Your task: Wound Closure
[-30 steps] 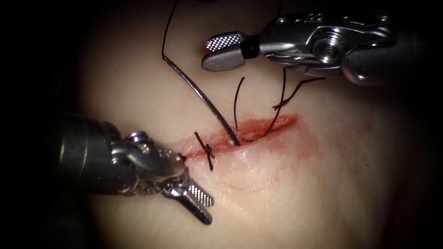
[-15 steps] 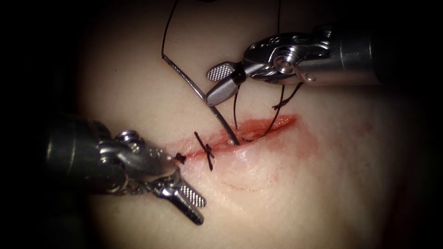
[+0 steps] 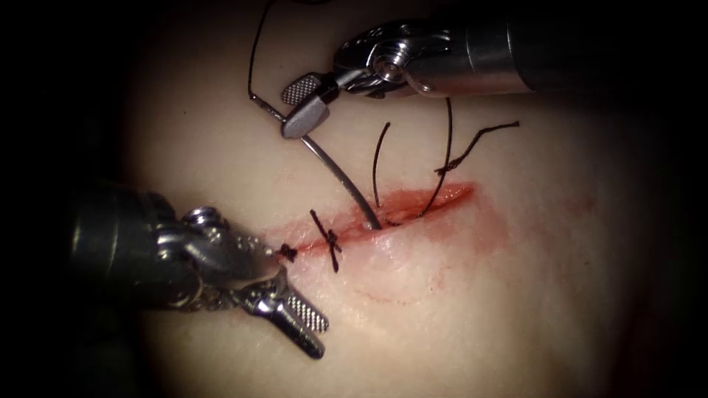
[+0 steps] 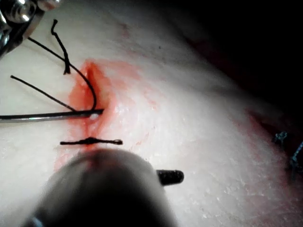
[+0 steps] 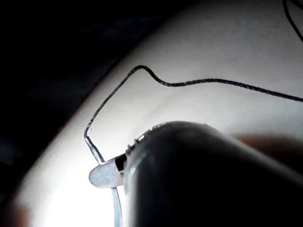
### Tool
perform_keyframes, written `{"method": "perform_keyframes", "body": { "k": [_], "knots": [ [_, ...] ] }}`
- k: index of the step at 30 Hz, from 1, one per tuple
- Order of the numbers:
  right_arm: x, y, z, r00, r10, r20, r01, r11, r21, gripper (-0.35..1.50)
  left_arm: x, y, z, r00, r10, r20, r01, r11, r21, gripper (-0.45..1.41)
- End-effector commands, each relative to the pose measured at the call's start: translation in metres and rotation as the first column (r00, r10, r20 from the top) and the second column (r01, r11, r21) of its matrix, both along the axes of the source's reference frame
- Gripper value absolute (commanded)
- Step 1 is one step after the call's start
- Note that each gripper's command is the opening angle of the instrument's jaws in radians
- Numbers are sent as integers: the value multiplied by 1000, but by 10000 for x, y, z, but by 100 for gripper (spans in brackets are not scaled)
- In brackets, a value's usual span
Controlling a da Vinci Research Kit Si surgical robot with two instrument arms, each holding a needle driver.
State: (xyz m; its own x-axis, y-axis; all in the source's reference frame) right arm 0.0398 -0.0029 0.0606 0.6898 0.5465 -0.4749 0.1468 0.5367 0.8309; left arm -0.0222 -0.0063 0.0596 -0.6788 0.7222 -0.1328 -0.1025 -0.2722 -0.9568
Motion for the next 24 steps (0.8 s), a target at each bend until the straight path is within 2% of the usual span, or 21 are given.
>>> {"method": "perform_keyframes", "body": {
  "k": [1, 3, 5, 9, 10, 11, 13, 14, 15, 16, 18, 20, 24],
  "knots": [
    [11, 2, -1, 1000, -1, -1, 1, 1000, 4, 86, -5, -2, 5, 1000, 0, 0, 0, 1000, 0, 34],
    [13, -1, -2, 1000, -9, 2, 9, 1000, 18, 66, -5, -2, 5, 1000, 0, 0, 0, 1000, 0, 34],
    [10, -3, -2, 1000, -23, 14, 22, 999, 42, -32, -5, -2, 5, 1000, 0, 0, 0, 1000, 0, 32],
    [2, -14, -1, 998, -56, 41, 54, 997, 52, -35, -4, -2, 5, 1000, 1, 0, -1, 1000, 1, 29],
    [-1, -17, -1, 995, -57, 85, 50, 996, 76, -35, -4, -2, 4, 1000, 1, 1, -1, 1000, 1, 27],
    [-6, -17, -1, 989, -10, 150, -7, 994, 110, -35, -4, -1, 3, 1000, 1, 1, -1, 1000, 3, 26],
    [-7, -10, -4, 980, 72, 185, -83, 995, 51, -35, -4, 0, 2, 1000, 2, 2, -2, 1000, 4, 26],
    [-9, -3, -7, 972, 132, 197, -130, 991, -18, -35, -3, 0, 2, 1000, 3, 2, -3, 1000, 5, 26],
    [-9, -3, -7, 972, 132, 197, -130, 991, -18, -35, -3, 0, 2, 1000, 3, 2, -3, 1000, 5, 26],
    [-15, 11, -15, 971, 209, 119, -189, 968, -163, -35, -4, 2, 0, 1000, 2, 3, -2, 1000, 7, 27],
    [-24, 26, -25, 959, 283, 22, -268, 926, -265, -35, -4, 4, -1, 1000, -1, 3, 1, 1000, 7, 29],
    [-39, 44, -41, 919, 372, -130, -394, 864, -312, -35, -5, 4, -1, 1000, -4, 2, 4, 1000, 6, 27],
    [-55, 60, -61, 859, 380, -342, -497, 780, -380, -35, -6, 4, -1, 1000, -5, 2, 5, 1000, 7, 26]
  ]
}}
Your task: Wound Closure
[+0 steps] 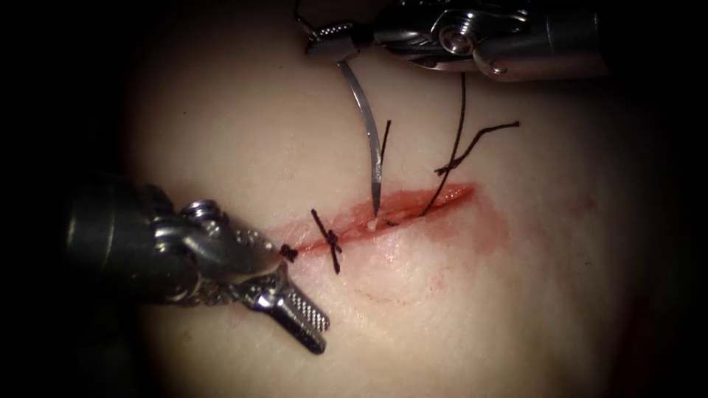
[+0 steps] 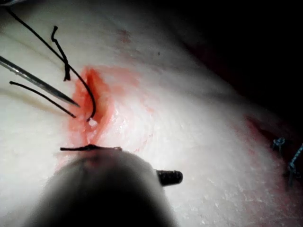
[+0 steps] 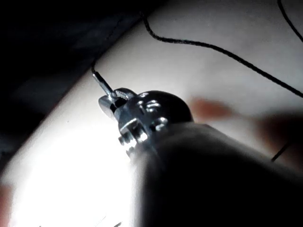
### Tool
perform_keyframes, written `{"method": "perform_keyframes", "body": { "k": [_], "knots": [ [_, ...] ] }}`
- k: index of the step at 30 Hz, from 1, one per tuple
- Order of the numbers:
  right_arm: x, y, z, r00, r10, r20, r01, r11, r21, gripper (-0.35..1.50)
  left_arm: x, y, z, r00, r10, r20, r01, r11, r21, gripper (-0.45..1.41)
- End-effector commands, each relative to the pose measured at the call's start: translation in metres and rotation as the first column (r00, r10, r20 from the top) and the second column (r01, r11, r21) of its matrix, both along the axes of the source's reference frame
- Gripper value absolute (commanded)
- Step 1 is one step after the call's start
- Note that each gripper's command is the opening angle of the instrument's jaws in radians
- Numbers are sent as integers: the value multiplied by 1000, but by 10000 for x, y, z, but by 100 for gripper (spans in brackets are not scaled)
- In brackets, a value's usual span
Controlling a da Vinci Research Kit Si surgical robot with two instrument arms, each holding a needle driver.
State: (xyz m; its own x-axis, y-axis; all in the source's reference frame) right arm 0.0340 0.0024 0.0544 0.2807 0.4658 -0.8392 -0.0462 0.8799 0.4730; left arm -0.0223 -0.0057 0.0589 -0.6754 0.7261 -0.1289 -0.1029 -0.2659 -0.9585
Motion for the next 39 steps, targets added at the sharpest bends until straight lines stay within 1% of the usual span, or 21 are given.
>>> {"method": "perform_keyframes", "body": {
  "k": [1, 2, 4, 5, 6, 8, 10, 11, 14, 16, 19, 20, 21, 22, 25, 28, 29, 30, 31, 36, 39],
  "knots": [
    [-1, 8, -3, 998, 12, -60, -15, 999, -45, -35, -5, -1, 5, 1000, 0, 1, 0, 1000, 1, 26],
    [-14, 7, -11, 990, 48, -136, -60, 994, -86, -35, -5, -1, 5, 1000, -4, 1, 4, 1000, 1, 24],
    [-26, 3, -16, 978, 13, -209, -28, 997, -67, -35, -6, -1, 4, 1000, -5, 0, 5, 1000, 1, 19],
    [-34, -2, -18, 945, 12, -327, -17, 1000, -13, -35, -7, -2, 3, 1000, -7, 2, 7, 1000, 3, 19],
    [-39, -5, -19, 912, 3, -410, -7, 1000, -7, -35, -9, -2, 3, 1000, -9, 1, 9, 1000, 3, 17],
    [-42, -7, -17, 880, 6, -475, -20, 1000, -24, -35, -11, -3, 2, 1000, -14, 7, 14, 1000, 7, 15],
    [-45, -21, -10, 850, 53, -524, -105, 992, -69, -35, -13, -4, 2, 1000, -21, 11, 21, 1000, 17, 15],
    [-45, -21, -10, 850, 53, -524, -105, 992, -69, -35, -13, -4, 2, 1000, -21, 11, 21, 1000, 17, 15],
    [-51, -42, -10, 838, 39, -544, -95, 993, -74, -35, -14, -4, 1, 1000, -22, 20, 22, 1000, 17, 7],
    [-55, -49, -14, 829, 58, -557, -109, 992, -59, -35, -15, -3, 2, 999, -25, 24, 25, 999, 20, -20],
    [-54, -58, -20, 821, 84, -565, -135, 990, -49, -35, -21, -1, 2, 996, -53, 67, 52, 998, 18, -43],
    [-52, -62, -22, 821, 84, -565, -135, 990, -50, -35, -27, 0, 3, 984, -68, 166, 77, 996, -50, -45],
    [-52, -62, -22, 821, 84, -565, -135, 990, -50, -35, -27, 0, 3, 984, -68, 166, 77, 996, -50, -45],
    [-51, -66, -24, 821, 81, -566, -136, 989, -56, -35, -32, 2, 4, 973, -78, 219, 100, 991, -91, -45],
    [-50, -67, -25, 814, 71, -576, -162, 981, -108, -35, -42, 4, 5, 963, -108, 246, 146, 979, -144, -45],
    [-47, -60, -27, 812, 57, -581, -202, 961, -188, -35, -55, 5, 5, 947, -169, 272, 213, 967, -139, -45],
    [-47, -60, -27, 812, 57, -581, -202, 961, -188, -35, -55, 5, 5, 947, -169, 272, 213, 967, -139, -45],
    [-47, -57, -28, 812, 51, -582, -216, 952, -218, -35, -63, 7, 7, 933, -192, 304, 245, 958, -147, -45],
    [-45, -54, -27, 812, 48, -581, -226, 944, -239, -35, -70, 7, 13, 924, -181, 337, 256, 947, -194, -45],
    [-43, -57, -19, 817, 40, -575, -222, 943, -249, -35, -68, 11, 28, 934, -169, 314, 257, 930, -263, -45],
    [-49, -58, -17, 834, 23, -551, -187, 952, -243, -35, -61, 13, 44, 945, -165, 281, 249, 921, -298, -45]
  ]
}}
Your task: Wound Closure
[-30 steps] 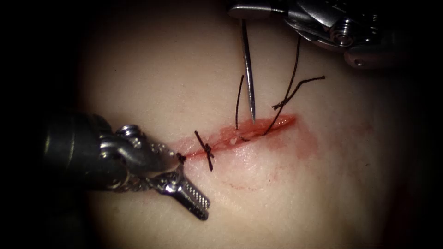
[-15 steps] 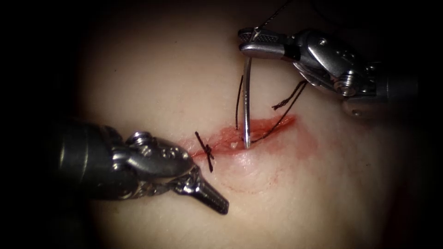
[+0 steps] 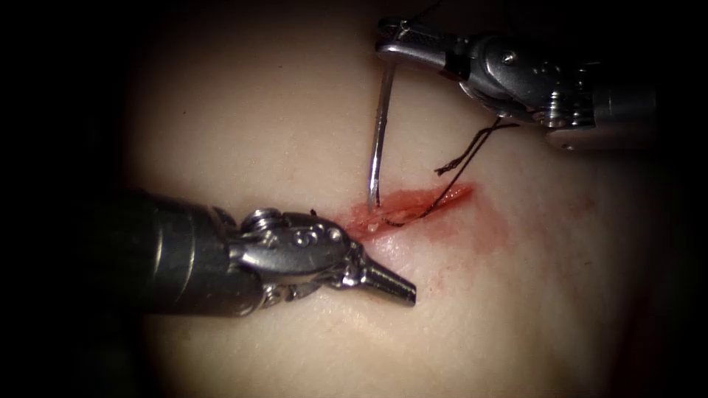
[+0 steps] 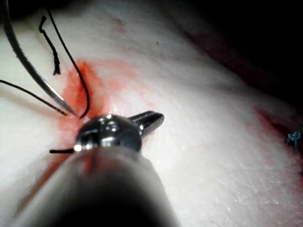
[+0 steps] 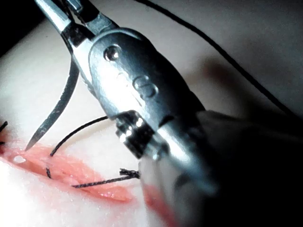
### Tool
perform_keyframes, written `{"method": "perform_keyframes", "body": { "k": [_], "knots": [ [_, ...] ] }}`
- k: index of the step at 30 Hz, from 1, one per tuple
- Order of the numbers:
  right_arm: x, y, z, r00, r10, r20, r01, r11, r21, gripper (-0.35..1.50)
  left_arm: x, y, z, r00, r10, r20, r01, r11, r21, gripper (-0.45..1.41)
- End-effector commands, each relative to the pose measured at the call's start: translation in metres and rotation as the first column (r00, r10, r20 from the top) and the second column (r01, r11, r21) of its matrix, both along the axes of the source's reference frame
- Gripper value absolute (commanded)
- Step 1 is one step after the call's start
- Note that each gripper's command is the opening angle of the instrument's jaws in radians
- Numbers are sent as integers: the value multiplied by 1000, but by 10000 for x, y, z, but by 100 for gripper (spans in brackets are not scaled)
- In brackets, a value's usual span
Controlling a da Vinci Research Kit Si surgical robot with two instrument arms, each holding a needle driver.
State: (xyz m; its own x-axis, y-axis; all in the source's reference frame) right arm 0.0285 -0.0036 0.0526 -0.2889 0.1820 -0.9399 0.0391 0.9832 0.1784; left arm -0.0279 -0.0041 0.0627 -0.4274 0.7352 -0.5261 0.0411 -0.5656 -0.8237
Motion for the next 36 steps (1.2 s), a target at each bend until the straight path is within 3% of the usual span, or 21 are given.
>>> {"method": "perform_keyframes", "body": {
  "k": [1, 11, 22, 36],
  "knots": [
    [5, 1, 2, 1000, -8, 0, 8, 1000, 22, -35, -2, -3, 8, 1000, 2, -11, -2, 1000, -5, -45],
    [-5, -2, 7, 998, -53, 22, 50, 989, 141, -35, 5, -16, 22, 999, 36, -12, -36, 999, -17, -45],
    [11, 4, 12, 999, -32, 25, 28, 989, 147, -35, -5, -15, 31, 999, 32, -22, -33, 999, -11, -45],
    [8, 10, 2, 999, -19, 40, 15, 994, 106, -35, -7, -13, 42, 999, 20, -49, -18, 999, 34, -45]
  ]
}}
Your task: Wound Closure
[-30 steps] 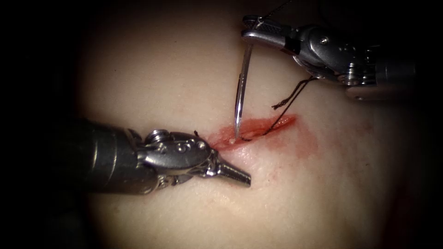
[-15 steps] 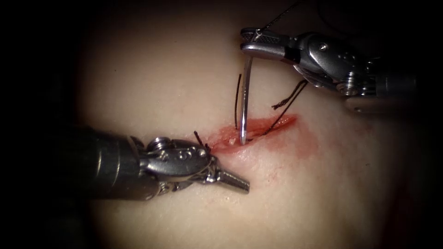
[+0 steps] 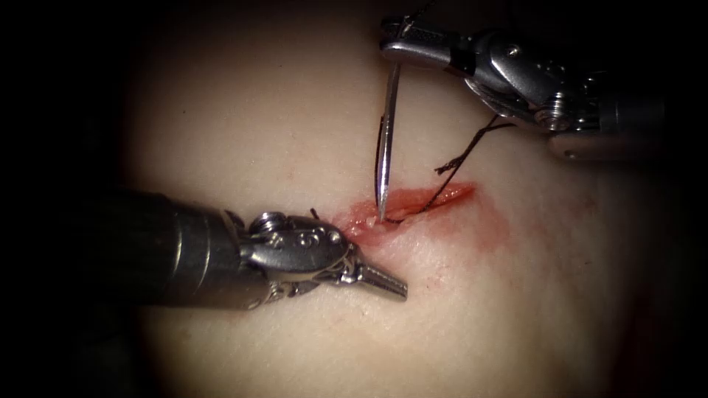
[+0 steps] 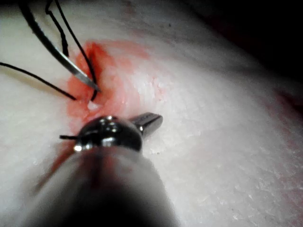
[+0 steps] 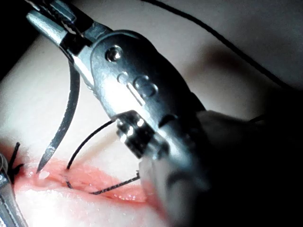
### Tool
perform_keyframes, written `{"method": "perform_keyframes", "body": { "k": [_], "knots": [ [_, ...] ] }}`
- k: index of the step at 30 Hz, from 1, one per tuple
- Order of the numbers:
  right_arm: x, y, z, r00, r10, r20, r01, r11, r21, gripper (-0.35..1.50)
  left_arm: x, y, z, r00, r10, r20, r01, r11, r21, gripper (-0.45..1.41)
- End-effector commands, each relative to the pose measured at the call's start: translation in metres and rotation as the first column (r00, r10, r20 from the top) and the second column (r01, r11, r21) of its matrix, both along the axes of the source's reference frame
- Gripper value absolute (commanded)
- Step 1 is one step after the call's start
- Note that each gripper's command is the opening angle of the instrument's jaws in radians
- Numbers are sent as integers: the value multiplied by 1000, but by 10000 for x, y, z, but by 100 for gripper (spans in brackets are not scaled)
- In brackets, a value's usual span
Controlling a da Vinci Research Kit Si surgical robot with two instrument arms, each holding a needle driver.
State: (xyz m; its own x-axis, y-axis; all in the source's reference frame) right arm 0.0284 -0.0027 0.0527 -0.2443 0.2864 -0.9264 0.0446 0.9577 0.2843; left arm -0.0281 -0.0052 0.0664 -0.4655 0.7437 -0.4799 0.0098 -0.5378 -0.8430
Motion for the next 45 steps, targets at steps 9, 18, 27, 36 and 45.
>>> {"method": "perform_keyframes", "body": {
  "k": [9, 18, 27, 36, 45],
  "knots": [
    [12, -18, 11, 1000, -19, 17, 19, 1000, -6, -35, -5, -2, 4, 1000, -2, -4, 2, 1000, 12, -45],
    [8, -20, 10, 999, -37, 26, 36, 999, 27, -35, -4, -3, 4, 1000, -3, -11, 4, 1000, 29, -45],
    [5, -7, -13, 1000, -25, 14, 25, 1000, -1, -35, -5, -3, 4, 1000, -2, -13, 2, 999, 34, -45],
    [6, -14, -10, 999, -30, 17, 31, 999, -8, -35, -5, -4, 3, 1000, -2, -13, 3, 999, 34, -45],
    [12, -14, -5, 999, -38, 17, 38, 999, -15, -35, -5, -4, 3, 1000, -2, -13, 3, 999, 34, -45]
  ]
}}
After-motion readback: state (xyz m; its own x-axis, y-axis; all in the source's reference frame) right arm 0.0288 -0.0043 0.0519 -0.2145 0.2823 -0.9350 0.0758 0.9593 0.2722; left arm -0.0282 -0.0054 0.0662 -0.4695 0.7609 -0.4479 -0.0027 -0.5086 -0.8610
